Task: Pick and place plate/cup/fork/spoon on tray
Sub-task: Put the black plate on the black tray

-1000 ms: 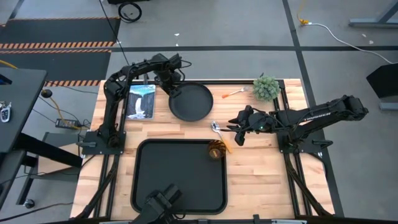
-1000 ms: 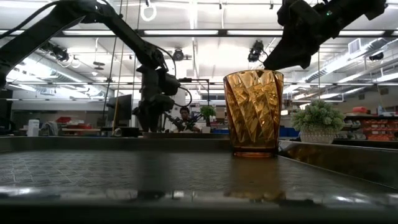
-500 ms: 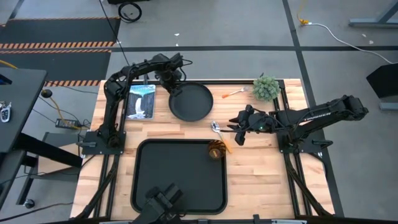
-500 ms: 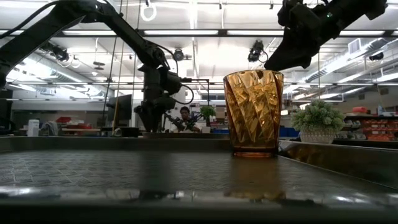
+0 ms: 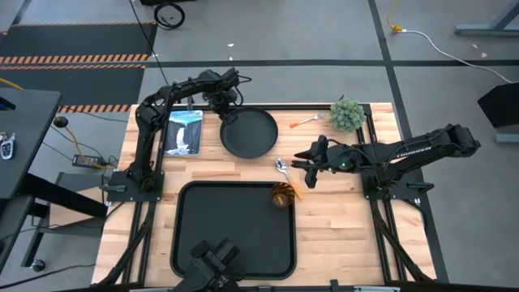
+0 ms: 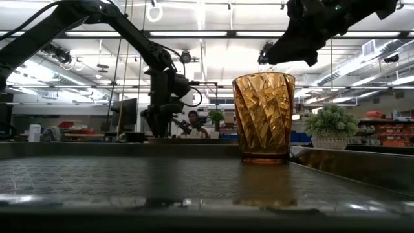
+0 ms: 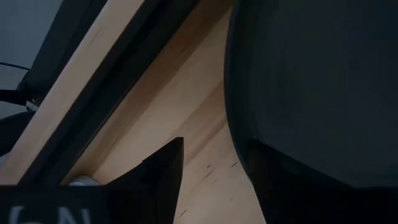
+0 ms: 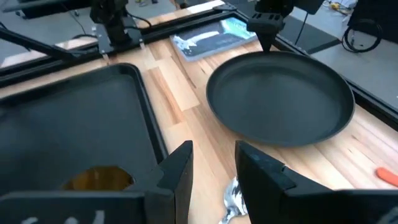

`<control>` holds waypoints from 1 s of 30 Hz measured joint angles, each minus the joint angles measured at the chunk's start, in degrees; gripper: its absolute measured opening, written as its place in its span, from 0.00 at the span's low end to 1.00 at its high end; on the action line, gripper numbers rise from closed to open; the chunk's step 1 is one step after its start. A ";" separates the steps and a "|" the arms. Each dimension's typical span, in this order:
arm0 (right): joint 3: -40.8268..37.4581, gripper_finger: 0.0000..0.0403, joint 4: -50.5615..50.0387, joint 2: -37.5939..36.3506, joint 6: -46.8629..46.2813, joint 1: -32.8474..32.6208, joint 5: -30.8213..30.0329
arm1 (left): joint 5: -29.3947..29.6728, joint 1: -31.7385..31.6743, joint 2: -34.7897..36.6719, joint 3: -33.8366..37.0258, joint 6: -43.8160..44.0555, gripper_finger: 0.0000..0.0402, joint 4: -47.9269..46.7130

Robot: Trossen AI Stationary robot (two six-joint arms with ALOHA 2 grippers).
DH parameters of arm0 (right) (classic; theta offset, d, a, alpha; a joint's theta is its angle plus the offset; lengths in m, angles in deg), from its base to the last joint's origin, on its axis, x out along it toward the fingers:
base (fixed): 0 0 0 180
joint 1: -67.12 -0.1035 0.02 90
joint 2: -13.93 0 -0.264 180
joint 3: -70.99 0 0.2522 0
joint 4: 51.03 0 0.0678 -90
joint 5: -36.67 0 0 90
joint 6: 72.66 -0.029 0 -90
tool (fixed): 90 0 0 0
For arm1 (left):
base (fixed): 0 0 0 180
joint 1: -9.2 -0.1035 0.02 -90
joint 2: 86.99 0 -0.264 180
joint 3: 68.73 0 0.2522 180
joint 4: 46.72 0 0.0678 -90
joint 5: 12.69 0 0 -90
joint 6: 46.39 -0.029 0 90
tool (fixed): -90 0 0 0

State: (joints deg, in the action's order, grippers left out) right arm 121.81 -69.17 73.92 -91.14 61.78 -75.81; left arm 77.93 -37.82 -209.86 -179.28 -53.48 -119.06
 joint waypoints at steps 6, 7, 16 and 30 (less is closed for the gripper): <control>0.00 0.31 0.09 0.00 -2.55 0.00 0.02 | 0.00 0.00 0.00 0.00 0.04 0.46 -0.06; 0.00 0.31 0.09 0.00 -2.82 -0.04 0.02 | 0.00 0.00 0.00 0.00 0.05 0.46 -0.05; 0.00 0.31 0.64 0.00 -2.21 -0.33 0.06 | 0.00 0.00 0.00 0.00 0.02 0.46 1.14; 0.00 0.31 5.70 0.00 -1.93 -0.16 0.07 | -0.01 0.02 0.00 0.00 0.44 0.46 16.82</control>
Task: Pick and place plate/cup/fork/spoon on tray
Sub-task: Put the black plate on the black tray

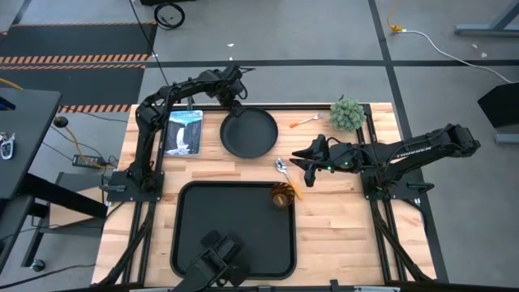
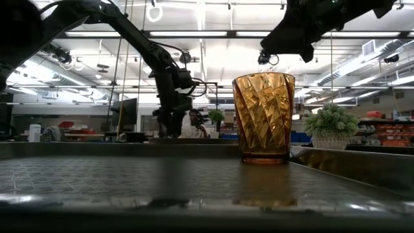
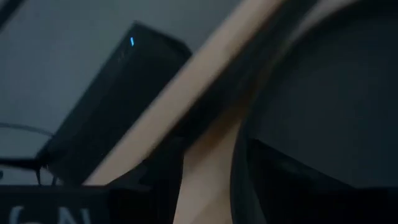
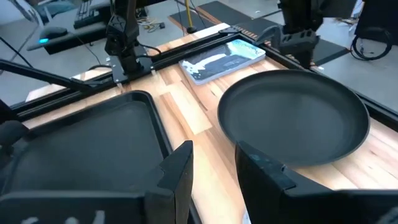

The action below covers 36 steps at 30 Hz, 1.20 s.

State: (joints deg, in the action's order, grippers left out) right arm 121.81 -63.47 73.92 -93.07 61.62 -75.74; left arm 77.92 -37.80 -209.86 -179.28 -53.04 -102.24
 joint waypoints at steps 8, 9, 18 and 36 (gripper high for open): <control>0.00 0.31 4.54 0.00 0.01 2.53 -0.98 | 0.01 -0.02 0.00 0.00 0.00 0.46 12.77; 0.00 0.31 4.98 0.00 0.02 2.95 -0.98 | -0.01 -0.02 0.00 0.00 0.02 0.46 14.38; 0.00 0.31 7.86 -0.02 0.01 5.68 -1.01 | 0.00 -0.02 0.00 0.00 0.02 0.46 29.08; 0.00 0.31 8.07 -0.01 -3.45 6.23 -0.04 | -0.01 -0.02 0.04 0.00 0.00 0.46 39.28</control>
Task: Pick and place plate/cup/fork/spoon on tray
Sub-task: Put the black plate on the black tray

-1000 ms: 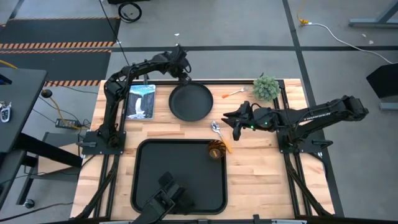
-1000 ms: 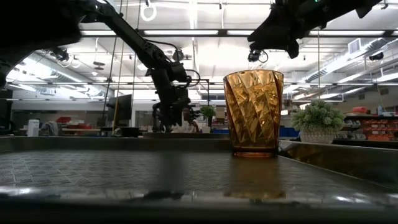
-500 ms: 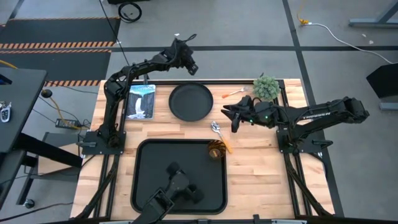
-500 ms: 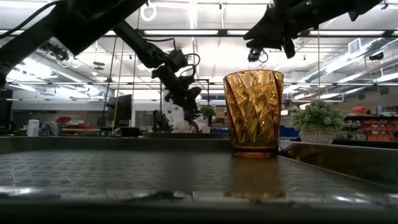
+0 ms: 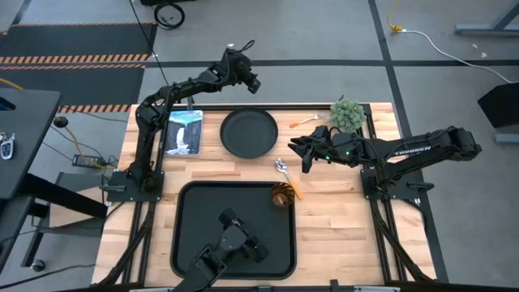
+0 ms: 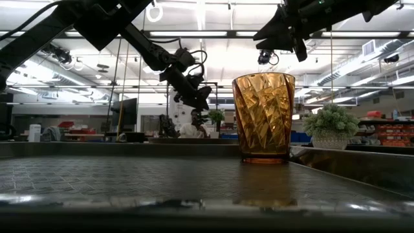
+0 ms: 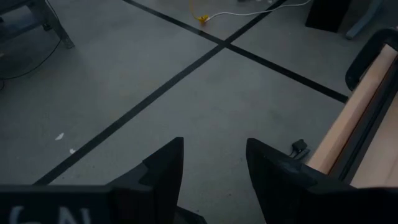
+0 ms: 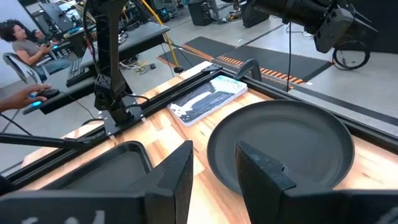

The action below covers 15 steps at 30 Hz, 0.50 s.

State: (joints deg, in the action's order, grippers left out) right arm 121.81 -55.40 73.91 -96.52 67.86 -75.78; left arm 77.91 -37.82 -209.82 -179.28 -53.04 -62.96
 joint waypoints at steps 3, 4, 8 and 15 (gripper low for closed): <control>0.00 0.31 0.00 -0.02 0.00 0.13 -0.07 | 0.00 0.01 0.00 0.00 0.01 0.46 0.00; 0.00 0.31 0.00 -0.02 0.00 0.24 -0.30 | 0.00 0.01 0.00 0.00 0.00 0.46 0.01; 0.00 0.31 0.23 -0.02 0.00 0.59 -0.35 | 0.00 0.00 0.00 0.00 0.00 0.46 0.00; 0.00 0.31 1.54 -0.02 0.00 0.59 -0.44 | 0.00 0.02 0.00 0.00 0.01 0.46 -0.01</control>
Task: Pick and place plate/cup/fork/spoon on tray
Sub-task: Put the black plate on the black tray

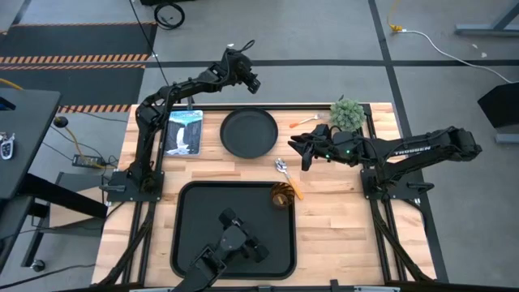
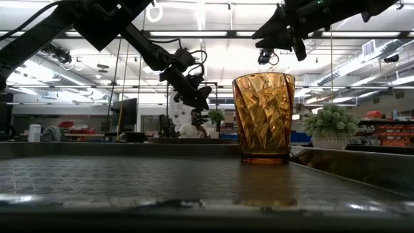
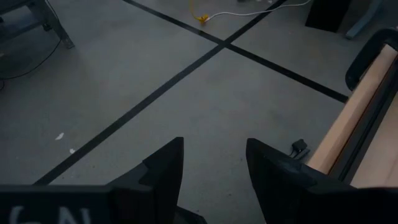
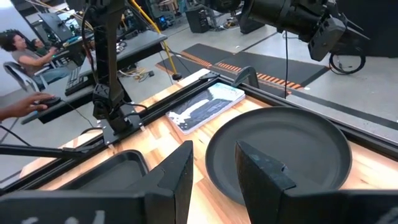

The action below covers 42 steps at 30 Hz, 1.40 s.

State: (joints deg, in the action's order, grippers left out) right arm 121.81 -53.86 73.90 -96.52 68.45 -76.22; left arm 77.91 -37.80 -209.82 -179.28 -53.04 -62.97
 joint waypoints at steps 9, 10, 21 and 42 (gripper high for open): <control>0.00 0.31 -0.06 0.00 0.00 0.00 -0.02 | 0.00 0.00 0.00 0.00 -0.01 0.46 0.00; 0.00 0.31 -0.06 0.00 0.00 0.00 -0.02 | 0.02 -0.01 0.00 0.00 0.00 0.46 0.01; 0.00 0.31 -0.08 0.00 0.02 0.00 -0.02 | 0.00 0.00 0.00 0.00 -0.01 0.46 0.01; 0.00 0.31 0.39 0.01 9.07 0.02 -3.64 | 0.00 -0.02 0.00 0.00 -0.01 0.46 0.00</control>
State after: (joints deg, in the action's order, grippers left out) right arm 121.81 -53.46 73.90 -87.45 68.47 -79.86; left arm 77.91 -37.82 -209.82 -179.28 -53.04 -62.97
